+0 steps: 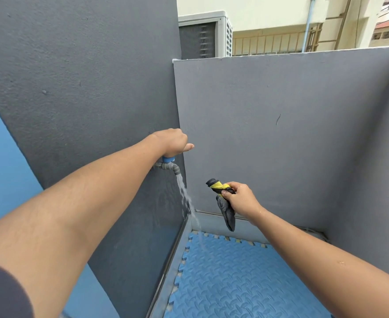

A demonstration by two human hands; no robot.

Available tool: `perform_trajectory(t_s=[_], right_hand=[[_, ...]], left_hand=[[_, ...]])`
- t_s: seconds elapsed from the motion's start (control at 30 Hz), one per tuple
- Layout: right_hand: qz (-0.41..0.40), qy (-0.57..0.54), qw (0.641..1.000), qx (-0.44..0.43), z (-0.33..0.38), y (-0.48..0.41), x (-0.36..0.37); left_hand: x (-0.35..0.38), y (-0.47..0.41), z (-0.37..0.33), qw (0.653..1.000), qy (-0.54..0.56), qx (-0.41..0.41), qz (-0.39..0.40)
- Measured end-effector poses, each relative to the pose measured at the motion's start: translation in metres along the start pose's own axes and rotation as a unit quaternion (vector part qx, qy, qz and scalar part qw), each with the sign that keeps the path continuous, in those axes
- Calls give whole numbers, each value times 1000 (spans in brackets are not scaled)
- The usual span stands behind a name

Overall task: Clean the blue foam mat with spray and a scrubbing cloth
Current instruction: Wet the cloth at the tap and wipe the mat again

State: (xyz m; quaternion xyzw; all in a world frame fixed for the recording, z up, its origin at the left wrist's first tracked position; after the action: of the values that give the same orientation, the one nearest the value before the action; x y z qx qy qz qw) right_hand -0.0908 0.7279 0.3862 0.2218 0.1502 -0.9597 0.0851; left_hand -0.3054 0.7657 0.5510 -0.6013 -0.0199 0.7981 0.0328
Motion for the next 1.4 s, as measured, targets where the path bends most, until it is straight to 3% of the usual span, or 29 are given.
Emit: perform_trajectory(t_s=[0.87,1.17,1.3,1.4], right_hand=[[29,35,999,-3,-9,3,6],[41,21,999,-1,-13,10,7],[40,23,999,0,-26,19,1],[38,26,999,15,-48,26,-2]], left_hand=[[-2,7,1,998,43,-33,-9],[-1,10,11,988,43,-145,-35],[-5,10,1,976,48,-200,-69],[-8,29,-21,969,74,-159,-175]])
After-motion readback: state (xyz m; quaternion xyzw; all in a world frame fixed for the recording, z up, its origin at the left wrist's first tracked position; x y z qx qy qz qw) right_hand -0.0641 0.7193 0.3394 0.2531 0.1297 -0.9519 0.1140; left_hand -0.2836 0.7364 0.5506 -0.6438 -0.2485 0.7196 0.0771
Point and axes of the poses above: each hand's wrist, its own y-axis away from the middle knuckle, its own x-axis out of the palm, z = x × y, the point moved 5 cm from there along -y, towards the middle knuckle, and after that the axes turned 12 degrees about -x, right-handed, at the moved point
